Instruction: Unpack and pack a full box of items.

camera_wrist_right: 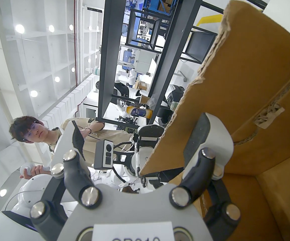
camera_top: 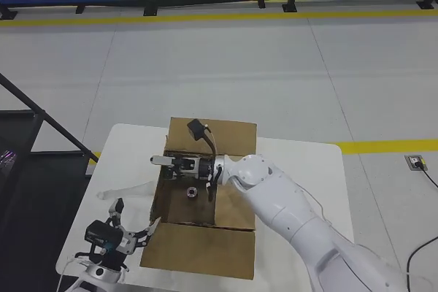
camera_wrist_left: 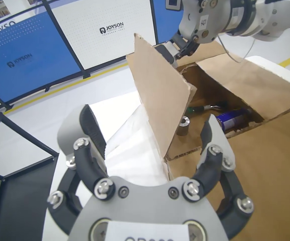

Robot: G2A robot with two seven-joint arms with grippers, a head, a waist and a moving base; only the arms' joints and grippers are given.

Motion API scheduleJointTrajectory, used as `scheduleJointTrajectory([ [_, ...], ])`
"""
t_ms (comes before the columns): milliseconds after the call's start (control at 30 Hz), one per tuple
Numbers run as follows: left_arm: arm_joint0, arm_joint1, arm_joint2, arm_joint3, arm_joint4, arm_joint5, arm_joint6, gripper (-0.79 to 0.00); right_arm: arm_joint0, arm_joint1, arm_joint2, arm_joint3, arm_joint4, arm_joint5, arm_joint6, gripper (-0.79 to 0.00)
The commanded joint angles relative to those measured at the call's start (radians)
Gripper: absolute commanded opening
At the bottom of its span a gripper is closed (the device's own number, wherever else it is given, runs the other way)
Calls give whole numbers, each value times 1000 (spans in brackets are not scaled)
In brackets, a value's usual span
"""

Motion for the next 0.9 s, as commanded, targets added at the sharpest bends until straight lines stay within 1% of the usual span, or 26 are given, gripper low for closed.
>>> scheduleJointTrajectory([
  [0, -10, -2, -1, 2, -17, 13, -8, 0, 2, -7, 0, 11, 1, -10, 12, 0],
  [167, -2, -2, -36, 4, -43, 31, -12, 0, 6, -19, 10, 38, -4, -56, 32, 0],
  [233, 8, -2, -58, 5, -32, 59, -10, 0, 6, -19, 17, 41, -15, -87, 31, 0],
  [433, 41, -3, -109, 20, -57, 79, -11, 0, -5, 1, 48, 10, -70, -178, 23, 0],
  [567, 49, -2, -125, 40, -54, 70, -30, 0, -34, 30, 76, -41, -134, -224, 4, 0],
  [667, 34, -3, -126, 68, -55, 66, -50, 0, -73, 60, 104, -106, -184, -247, 9, 0],
  [867, -14, -4, -105, 122, -40, 70, -89, 0, -185, 136, 198, -277, -299, -236, -9, 0],
])
